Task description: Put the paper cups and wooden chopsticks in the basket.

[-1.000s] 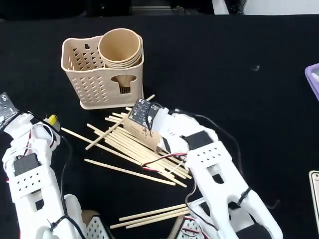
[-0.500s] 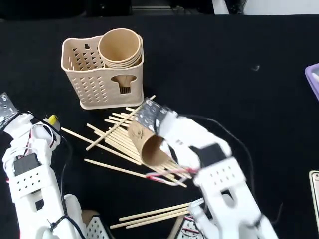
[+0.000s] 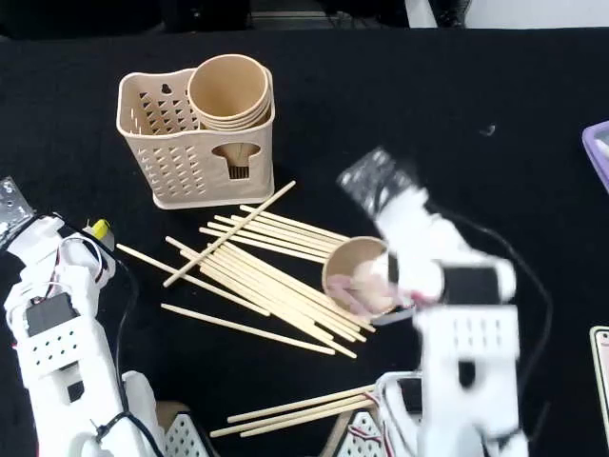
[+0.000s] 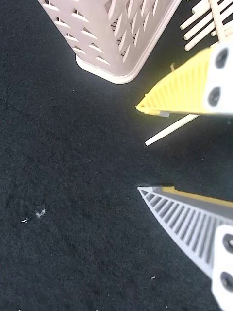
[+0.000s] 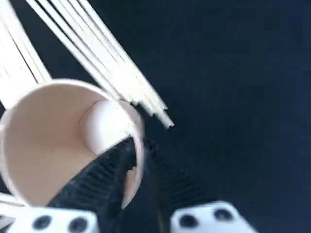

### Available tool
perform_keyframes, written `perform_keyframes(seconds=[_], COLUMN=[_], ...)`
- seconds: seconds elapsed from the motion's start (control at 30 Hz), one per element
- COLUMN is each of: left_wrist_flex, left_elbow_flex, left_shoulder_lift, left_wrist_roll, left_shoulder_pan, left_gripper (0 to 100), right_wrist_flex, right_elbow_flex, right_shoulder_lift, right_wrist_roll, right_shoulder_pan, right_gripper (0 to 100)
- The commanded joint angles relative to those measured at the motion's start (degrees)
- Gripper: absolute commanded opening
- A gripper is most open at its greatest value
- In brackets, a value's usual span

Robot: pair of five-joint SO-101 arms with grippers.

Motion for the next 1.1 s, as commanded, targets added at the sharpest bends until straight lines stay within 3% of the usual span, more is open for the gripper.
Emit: perform_keyframes(seconds=[0.0, 0.23, 0.4, 0.6, 0.77, 1.07], left_wrist_flex=[-0.53, -0.53, -0.53, -0.53, -0.53, -0.62], left_elbow_flex=[-1.01, -1.01, -1.01, -1.01, -1.01, -1.01], left_shoulder_lift=[-1.14, -1.14, -1.14, -1.14, -1.14, -1.14], left_wrist_roll=[0.53, 0.53, 0.53, 0.53, 0.53, 0.53], left_shoulder_pan=[-0.40, -0.40, -0.40, -0.40, -0.40, -0.40], left_gripper=[24, 24, 24, 24, 24, 24], right_wrist_flex=[-0.09, -0.26, 0.18, 2.02, 3.78, 21.63], right_elbow_flex=[-5.67, -6.11, -6.11, -5.67, -6.55, -30.20], right_shoulder_lift=[11.56, 20.70, 21.14, 21.14, 20.79, 9.36], right_wrist_roll=[-1.32, -4.40, -4.13, -2.29, -1.14, -3.87], right_shoulder_pan=[1.41, -2.99, -3.69, -3.78, -3.52, -5.89], right_gripper=[1.1, 1.7, 10.8, 0.8, 1.1, 1.1])
